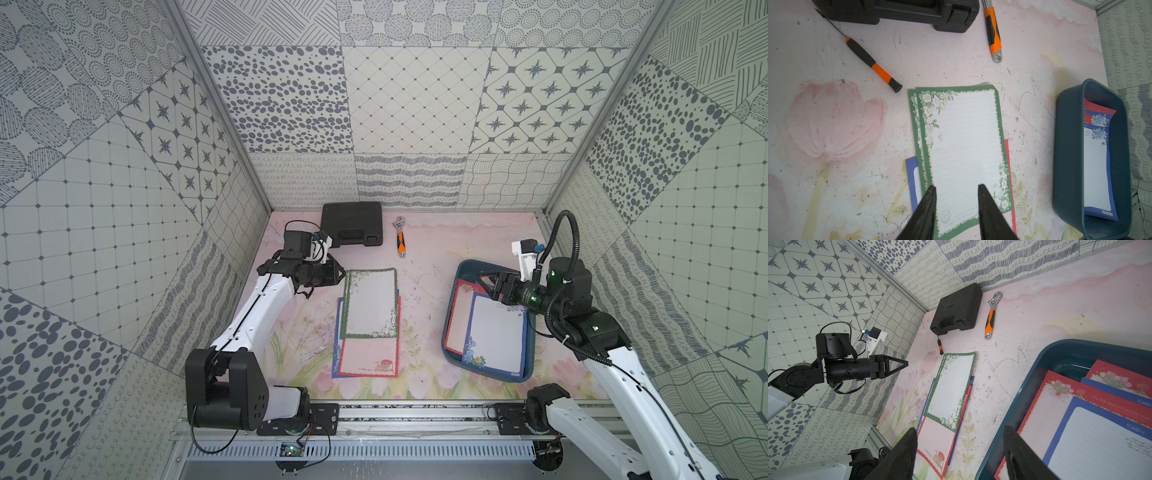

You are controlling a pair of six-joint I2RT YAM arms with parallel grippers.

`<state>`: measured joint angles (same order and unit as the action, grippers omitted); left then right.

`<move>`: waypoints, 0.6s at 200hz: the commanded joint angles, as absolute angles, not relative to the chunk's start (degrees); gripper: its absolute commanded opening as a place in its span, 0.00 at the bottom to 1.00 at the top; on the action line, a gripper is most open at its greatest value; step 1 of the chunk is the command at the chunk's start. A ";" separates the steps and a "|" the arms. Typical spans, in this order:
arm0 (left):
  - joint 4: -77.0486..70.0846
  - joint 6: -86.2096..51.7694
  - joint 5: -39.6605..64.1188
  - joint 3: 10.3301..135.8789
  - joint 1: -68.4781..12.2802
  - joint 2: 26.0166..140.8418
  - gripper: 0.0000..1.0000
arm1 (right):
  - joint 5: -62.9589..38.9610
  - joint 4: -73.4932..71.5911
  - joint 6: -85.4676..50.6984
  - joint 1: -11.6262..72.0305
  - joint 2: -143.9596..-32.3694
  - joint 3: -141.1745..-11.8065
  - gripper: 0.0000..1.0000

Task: Take out the stationery paper from the storage box
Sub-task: Place the stationery paper at the center of the board.

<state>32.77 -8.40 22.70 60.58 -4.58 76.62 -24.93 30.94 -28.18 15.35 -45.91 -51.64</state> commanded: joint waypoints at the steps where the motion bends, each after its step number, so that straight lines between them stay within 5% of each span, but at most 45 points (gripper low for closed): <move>1: 27.88 -7.33 21.19 59.29 -5.03 73.22 0.35 | -23.33 30.12 -30.50 15.56 -46.81 -51.71 0.67; 120: 23.67 -5.56 22.75 56.19 -6.65 64.26 0.35 | -16.39 33.40 -33.57 15.56 -52.99 -52.84 0.67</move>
